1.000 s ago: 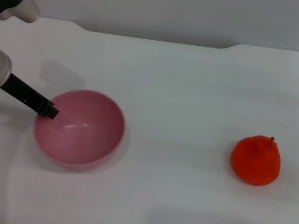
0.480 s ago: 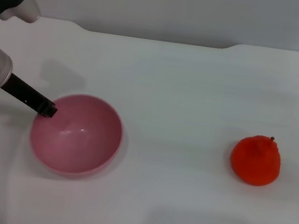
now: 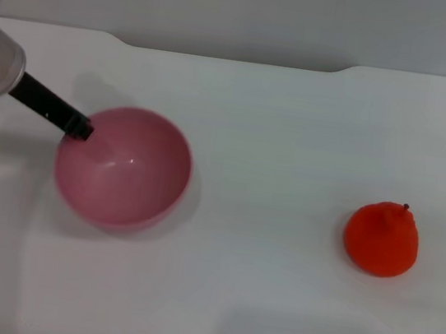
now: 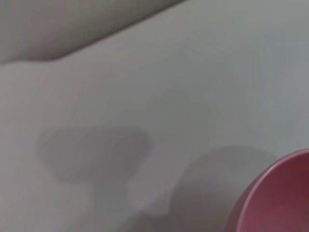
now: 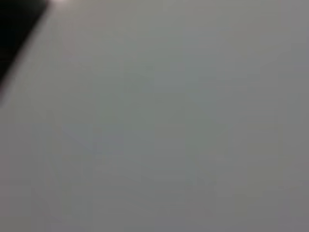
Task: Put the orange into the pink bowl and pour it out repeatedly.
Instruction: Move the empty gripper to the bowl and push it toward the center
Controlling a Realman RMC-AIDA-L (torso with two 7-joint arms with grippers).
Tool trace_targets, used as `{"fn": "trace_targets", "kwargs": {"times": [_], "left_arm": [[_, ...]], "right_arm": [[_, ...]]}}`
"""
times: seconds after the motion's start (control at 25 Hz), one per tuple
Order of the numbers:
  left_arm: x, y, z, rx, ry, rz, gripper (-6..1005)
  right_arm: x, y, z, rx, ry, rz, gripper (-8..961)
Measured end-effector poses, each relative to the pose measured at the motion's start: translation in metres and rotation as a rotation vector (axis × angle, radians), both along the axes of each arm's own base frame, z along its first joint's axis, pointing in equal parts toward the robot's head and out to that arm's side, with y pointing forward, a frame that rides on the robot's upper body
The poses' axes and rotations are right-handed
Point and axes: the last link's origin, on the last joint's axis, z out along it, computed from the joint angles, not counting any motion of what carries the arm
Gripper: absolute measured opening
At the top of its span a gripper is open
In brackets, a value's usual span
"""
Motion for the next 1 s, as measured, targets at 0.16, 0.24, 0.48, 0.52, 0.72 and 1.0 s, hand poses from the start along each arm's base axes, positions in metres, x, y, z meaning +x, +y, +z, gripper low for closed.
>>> {"fn": "trace_targets", "kwargs": {"times": [0.16,0.24,0.48,0.52,0.72,1.0], "left_arm": [[0.005,0.004,0.002,0.006,-0.003,-0.012,42],[0.013,0.007,0.002,-0.007,0.000,-0.033,42],[0.020,0.007,-0.002,-0.024,-0.001,-0.046,42],[0.021,0.007,-0.002,-0.024,-0.002,-0.047,41],[0.029,0.009,-0.001,-0.037,-0.005,-0.058,41],[0.039,0.012,-0.003,-0.056,-0.003,-0.077,41]], "right_arm": [[-0.040,-0.003,0.009,-0.161,-0.152,0.204,553],[-0.059,-0.003,0.010,-0.254,-0.293,0.258,553],[-0.085,0.005,0.002,-0.447,-0.679,0.188,553],[-0.087,0.008,0.000,-0.482,-0.725,0.162,552],[-0.089,0.021,-0.013,-0.679,-0.948,0.016,552],[-0.073,0.032,-0.047,-0.880,-1.272,-0.256,554]]}}
